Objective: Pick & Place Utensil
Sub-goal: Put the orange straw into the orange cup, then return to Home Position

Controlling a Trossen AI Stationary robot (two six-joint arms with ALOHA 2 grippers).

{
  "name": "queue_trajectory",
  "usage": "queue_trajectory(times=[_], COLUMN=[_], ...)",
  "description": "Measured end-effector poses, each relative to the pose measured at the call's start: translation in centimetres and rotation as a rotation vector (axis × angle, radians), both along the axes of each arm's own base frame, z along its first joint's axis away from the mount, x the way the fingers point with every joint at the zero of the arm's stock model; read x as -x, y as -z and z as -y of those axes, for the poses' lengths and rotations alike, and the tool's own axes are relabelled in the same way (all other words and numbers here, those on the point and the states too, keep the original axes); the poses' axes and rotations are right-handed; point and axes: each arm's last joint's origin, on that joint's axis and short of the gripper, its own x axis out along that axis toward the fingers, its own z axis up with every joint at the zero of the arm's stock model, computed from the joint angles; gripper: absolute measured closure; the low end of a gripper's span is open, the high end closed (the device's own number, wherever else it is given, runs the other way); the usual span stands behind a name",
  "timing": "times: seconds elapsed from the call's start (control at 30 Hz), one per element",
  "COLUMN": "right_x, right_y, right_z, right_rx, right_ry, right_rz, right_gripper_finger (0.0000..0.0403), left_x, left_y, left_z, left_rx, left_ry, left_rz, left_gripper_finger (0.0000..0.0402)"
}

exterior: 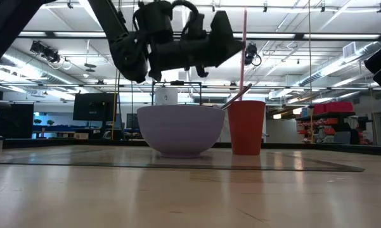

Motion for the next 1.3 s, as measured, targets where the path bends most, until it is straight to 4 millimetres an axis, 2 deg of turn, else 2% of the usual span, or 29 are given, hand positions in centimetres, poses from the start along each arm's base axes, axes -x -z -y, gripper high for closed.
queue_trajectory(times=[0.13, 0.27, 0.37, 0.53, 0.67, 0.8, 0.93, 1.1, 1.3], right_x=[0.0, 0.0, -0.1, -0.1, -0.2, -0.2, -0.2, -0.2, -0.7], right_y=[0.0, -0.1, -0.1, -0.2, -0.2, -0.2, -0.2, -0.3, -0.6], right_z=[0.0, 0.0, -0.1, 0.0, 0.0, 0.0, 0.0, 0.2, 0.6], right_rx=[-0.015, -0.019, -0.029, -0.028, -0.033, -0.034, -0.018, 0.017, 0.035], right_ry=[0.002, 0.006, 0.010, 0.021, 0.028, 0.029, 0.034, 0.069, 0.152], right_rz=[0.001, 0.006, 0.010, 0.021, 0.024, 0.024, 0.031, 0.061, 0.118], right_gripper_finger=[0.0295, 0.0295, 0.0295, 0.0295, 0.0295, 0.0295, 0.0295, 0.0295, 0.0295], left_x=[-0.2, -0.4, -0.4, -0.4, 0.1, 1.4, 2.8, 4.0, 7.9], left_y=[1.3, 1.7, 1.8, 2.0, -0.1, -2.4, -4.5, -5.5, -7.4], left_z=[-0.2, -0.2, -0.2, -0.2, -0.5, -1.2, -1.3, -1.0, -2.0], left_rx=[0.049, 0.047, 0.047, 0.017, 0.018, 0.031, 0.068, 0.066, 0.059], left_ry=[-0.017, -0.011, -0.010, -0.029, -0.059, -0.051, 0.025, 0.068, -0.044], left_rz=[-0.024, -0.062, -0.075, -0.138, -0.232, -0.394, -0.459, -0.553, -0.790], left_gripper_finger=[0.0374, 0.0350, 0.0314, 0.0230, 0.0172, 0.0145, 0.0142, 0.0150, 0.0154])
